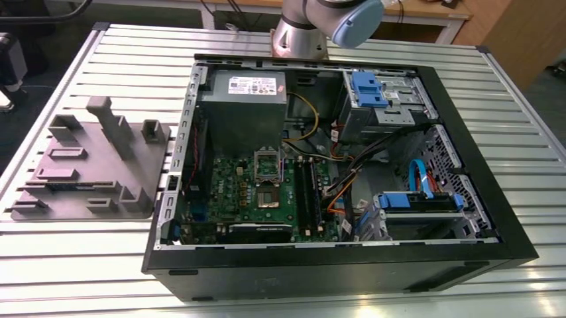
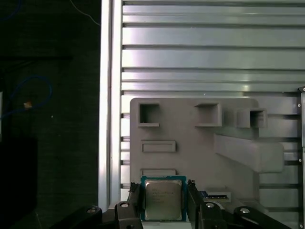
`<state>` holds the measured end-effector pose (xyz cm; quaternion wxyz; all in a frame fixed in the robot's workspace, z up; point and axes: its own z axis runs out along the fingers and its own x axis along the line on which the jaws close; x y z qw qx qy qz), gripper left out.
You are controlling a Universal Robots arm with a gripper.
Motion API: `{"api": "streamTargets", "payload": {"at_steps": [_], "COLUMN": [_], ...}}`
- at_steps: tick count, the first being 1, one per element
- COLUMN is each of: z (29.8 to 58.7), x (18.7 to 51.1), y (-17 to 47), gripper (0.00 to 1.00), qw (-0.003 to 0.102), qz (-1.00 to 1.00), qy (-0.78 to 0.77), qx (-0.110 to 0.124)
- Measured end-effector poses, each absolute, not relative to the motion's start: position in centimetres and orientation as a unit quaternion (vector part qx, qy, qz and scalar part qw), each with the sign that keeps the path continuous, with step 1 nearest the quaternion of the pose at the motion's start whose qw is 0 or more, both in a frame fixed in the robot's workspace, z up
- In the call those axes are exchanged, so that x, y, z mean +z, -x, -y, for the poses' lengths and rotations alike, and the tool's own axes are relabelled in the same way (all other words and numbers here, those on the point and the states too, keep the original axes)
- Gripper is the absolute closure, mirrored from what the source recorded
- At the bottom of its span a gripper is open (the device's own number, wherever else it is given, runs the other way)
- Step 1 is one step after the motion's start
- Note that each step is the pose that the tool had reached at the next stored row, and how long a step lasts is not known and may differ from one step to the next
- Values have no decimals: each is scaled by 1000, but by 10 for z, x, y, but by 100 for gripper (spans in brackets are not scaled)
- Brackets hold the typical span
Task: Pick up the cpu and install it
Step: 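Pick up the cpu and move it towards the insertion slot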
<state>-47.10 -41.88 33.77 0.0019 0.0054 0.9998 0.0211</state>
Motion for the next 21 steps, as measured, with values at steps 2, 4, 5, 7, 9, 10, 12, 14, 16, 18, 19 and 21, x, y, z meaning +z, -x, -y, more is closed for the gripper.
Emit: {"api": "streamTargets", "payload": {"at_steps": [2, 4, 5, 7, 9, 10, 12, 14, 16, 18, 19, 21], "z": [419, 419, 419, 419, 419, 419, 419, 419, 419, 419, 419, 419], "x": [343, 349, 351, 355, 358, 359, 359, 359, 359, 359, 359, 359], "y": [471, 471, 471, 471, 471, 471, 471, 471, 471, 471, 471, 469], "gripper": [53, 53, 53, 53, 53, 53, 53, 53, 53, 53, 53, 53], "qw": [2, 2, 2, 2, 2, 2, 2, 2, 2, 2, 2, 2], "qz": [-1000, -1000, -1000, -1000, -1000, -1000, -1000, -1000, -1000, -1000, -1000, -1000], "qy": [-5, -5, -5, -5, -5, -5, -5, -5, -5, -5, -5, -5], "qx": [21, 21, 21, 21, 21, 21, 21, 21, 21, 21, 21, 21]}}
